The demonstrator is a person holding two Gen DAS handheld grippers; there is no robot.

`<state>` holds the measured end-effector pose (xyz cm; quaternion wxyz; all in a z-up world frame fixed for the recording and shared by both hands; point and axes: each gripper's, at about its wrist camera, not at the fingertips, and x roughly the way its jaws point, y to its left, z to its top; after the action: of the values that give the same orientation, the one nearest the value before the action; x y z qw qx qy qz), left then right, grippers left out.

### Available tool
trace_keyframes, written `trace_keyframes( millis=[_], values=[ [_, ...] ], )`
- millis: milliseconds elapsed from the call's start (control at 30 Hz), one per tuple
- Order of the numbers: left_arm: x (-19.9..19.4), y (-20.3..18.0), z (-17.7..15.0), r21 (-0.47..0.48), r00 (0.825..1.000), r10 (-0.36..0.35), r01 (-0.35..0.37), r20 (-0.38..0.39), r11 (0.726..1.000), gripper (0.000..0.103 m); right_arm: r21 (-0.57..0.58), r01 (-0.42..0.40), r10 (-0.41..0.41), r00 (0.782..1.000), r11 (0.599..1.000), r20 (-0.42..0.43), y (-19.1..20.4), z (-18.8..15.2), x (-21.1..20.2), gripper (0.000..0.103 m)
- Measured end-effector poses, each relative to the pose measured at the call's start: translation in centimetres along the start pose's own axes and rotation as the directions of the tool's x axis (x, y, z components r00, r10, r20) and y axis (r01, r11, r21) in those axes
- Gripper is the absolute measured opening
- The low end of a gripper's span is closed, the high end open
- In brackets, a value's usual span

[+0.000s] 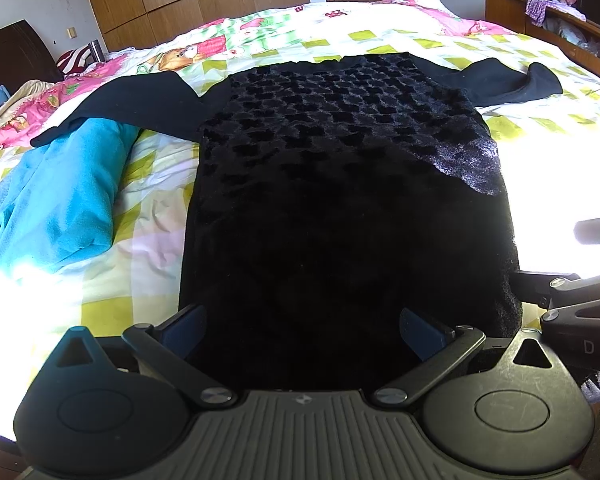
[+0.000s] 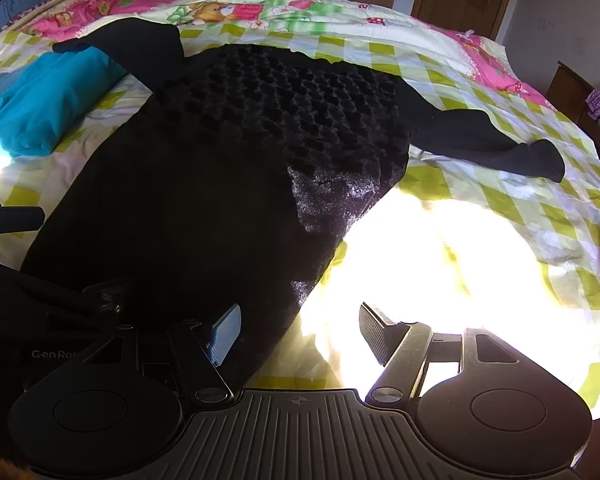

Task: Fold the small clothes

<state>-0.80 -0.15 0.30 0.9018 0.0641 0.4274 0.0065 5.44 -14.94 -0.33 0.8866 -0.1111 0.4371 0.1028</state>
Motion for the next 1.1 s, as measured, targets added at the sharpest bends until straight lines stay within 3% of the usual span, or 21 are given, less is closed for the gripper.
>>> trace_keyframes(
  millis=[600, 1100],
  values=[
    [0.0, 0.2, -0.1, -0.008, 1.000, -0.013, 0.013, -0.002, 1.000, 0.103, 0.020, -0.029, 0.029, 0.999, 0.999, -0.015, 0.0, -0.4, -0.1, 0.066],
    [0.0, 0.8, -0.3, -0.007, 1.000, -0.018, 0.018, 0.008, 1.000, 0.103, 0.074, -0.162, 0.165, 0.986, 0.984, -0.035, -1.8, -1.1, -0.8, 0.066]
  ],
)
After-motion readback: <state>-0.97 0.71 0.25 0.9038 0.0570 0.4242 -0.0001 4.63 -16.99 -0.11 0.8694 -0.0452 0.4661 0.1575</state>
